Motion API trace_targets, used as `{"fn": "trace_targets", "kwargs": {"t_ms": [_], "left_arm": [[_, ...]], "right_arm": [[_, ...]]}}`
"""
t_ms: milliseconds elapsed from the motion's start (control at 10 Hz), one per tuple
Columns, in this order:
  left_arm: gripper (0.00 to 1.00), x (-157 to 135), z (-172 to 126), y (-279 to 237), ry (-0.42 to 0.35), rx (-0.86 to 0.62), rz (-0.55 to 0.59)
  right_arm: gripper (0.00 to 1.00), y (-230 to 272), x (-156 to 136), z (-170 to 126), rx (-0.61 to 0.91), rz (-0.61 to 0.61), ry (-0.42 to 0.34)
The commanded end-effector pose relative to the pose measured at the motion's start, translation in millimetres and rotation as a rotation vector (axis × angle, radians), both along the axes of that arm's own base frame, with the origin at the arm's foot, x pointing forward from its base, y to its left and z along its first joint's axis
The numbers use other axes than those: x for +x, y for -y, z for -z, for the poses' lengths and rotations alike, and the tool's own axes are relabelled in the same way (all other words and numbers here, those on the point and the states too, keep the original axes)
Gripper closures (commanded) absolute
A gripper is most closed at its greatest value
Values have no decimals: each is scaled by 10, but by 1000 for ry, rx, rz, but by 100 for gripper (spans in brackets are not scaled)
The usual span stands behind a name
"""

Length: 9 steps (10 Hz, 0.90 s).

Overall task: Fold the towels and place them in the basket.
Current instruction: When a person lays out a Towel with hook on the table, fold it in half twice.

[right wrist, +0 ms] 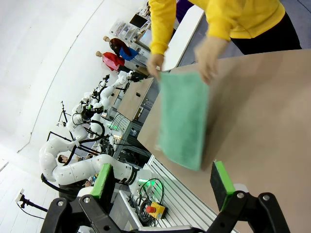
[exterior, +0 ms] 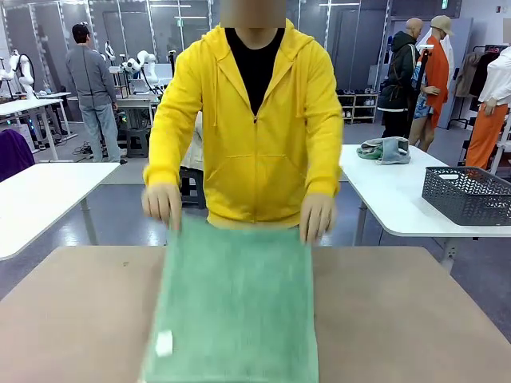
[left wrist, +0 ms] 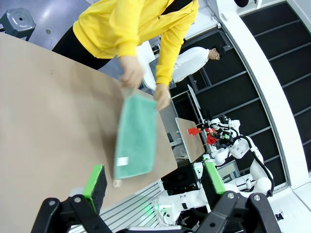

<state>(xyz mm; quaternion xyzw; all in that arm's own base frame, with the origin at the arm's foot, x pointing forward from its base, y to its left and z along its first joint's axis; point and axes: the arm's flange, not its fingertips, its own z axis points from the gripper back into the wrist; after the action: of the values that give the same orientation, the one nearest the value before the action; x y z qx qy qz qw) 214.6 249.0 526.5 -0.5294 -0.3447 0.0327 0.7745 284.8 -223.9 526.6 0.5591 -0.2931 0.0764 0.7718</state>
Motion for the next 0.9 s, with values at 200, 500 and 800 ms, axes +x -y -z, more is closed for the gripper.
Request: {"fn": "trace_targets", "kwargs": {"t_ms": [200, 500, 800], "left_arm": [[0, 5, -36, -16, 16, -1, 10], [0, 5, -36, -16, 16, -1, 10], [0, 5, -36, -16, 16, -1, 10]], "right_arm": [[0, 11, -6, -7, 2, -7, 14], [0, 11, -6, -7, 2, -7, 14], [0, 11, -6, -7, 2, -7, 14]]}}
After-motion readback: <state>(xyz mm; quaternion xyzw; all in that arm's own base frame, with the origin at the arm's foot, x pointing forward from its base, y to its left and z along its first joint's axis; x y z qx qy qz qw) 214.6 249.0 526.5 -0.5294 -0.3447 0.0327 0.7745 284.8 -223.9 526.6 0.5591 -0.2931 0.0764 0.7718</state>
